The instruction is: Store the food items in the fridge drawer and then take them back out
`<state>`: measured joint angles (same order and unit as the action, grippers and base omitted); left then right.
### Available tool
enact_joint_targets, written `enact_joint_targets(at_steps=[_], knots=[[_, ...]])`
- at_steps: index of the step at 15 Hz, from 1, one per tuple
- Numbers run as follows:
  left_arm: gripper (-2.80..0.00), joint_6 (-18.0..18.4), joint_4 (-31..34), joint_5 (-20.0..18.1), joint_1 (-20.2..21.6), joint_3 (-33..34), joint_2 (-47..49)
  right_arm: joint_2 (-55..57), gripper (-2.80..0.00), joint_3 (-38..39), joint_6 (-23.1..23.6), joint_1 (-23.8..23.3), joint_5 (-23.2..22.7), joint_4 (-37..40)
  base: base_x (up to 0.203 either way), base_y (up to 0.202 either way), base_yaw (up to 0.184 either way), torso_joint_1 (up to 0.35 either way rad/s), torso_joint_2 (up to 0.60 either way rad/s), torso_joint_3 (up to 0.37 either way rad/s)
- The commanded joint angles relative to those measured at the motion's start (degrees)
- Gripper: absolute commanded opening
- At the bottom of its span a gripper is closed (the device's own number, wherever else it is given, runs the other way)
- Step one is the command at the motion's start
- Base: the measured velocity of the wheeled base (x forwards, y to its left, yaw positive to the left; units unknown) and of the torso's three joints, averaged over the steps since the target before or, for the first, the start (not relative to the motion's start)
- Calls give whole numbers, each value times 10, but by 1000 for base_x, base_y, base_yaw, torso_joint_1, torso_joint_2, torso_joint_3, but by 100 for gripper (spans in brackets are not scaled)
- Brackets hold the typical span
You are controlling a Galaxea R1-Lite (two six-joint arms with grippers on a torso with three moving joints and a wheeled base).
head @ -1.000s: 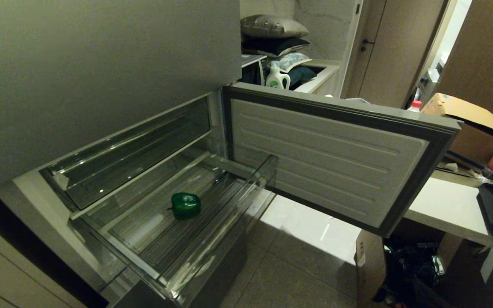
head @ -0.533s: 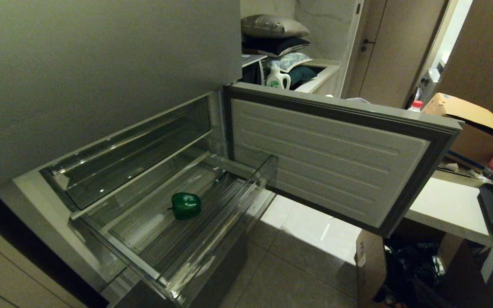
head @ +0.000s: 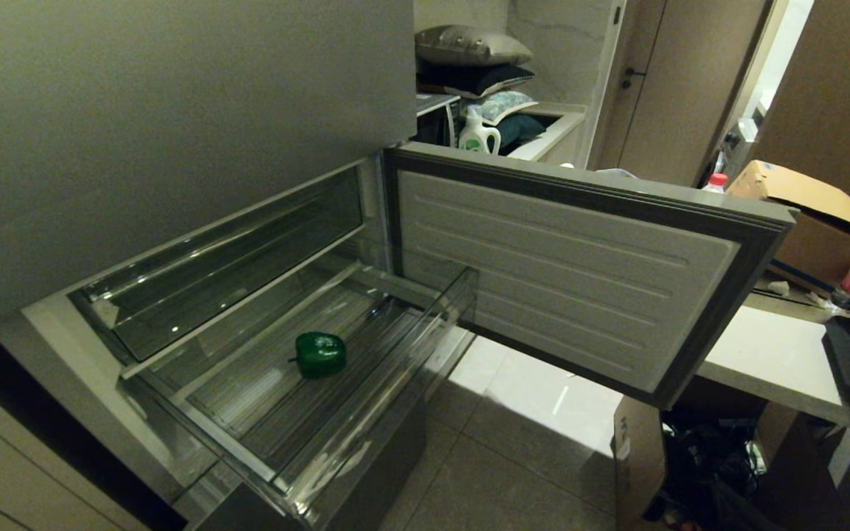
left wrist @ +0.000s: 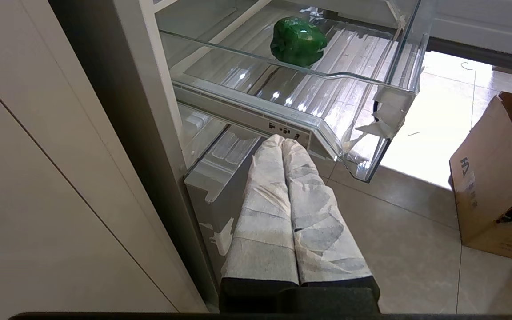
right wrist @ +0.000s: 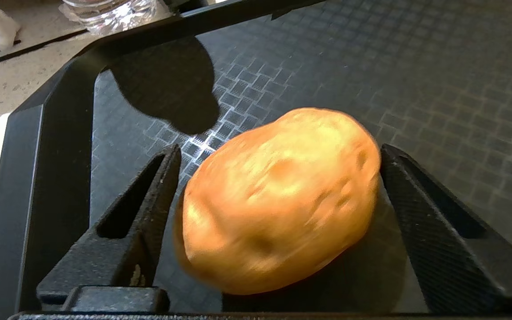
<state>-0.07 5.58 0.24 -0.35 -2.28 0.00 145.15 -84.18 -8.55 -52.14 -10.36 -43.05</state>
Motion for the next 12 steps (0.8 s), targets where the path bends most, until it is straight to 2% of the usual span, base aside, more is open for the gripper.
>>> enact_joint_targets(at_steps=[1, 3, 5, 9, 12], knots=[[-280, 0, 0, 0, 0, 0, 0, 0, 0, -1, -1, 0, -1, -3, 0, 0, 0, 0, 0, 0], [-280, 0, 0, 1, 0, 0, 0, 0, 0, -3, -3, -2, 1, -6, 0, 0, 0, 0, 0, 0], [-280, 0, 0, 0, 0, 0, 0, -3, 0, -6, -2, -2, 22, -6, 0, 0, 0, 0, 0, 0], [-280, 0, 0, 0, 0, 0, 0, -55, 0, 2, -3, -16, 25, 4, 0, 0, 0, 0, 0, 0], [-280, 0, 0, 0, 0, 0, 0, -95, 0, 38, -2, -23, 26, 10, 0, 0, 0, 0, 0, 0]])
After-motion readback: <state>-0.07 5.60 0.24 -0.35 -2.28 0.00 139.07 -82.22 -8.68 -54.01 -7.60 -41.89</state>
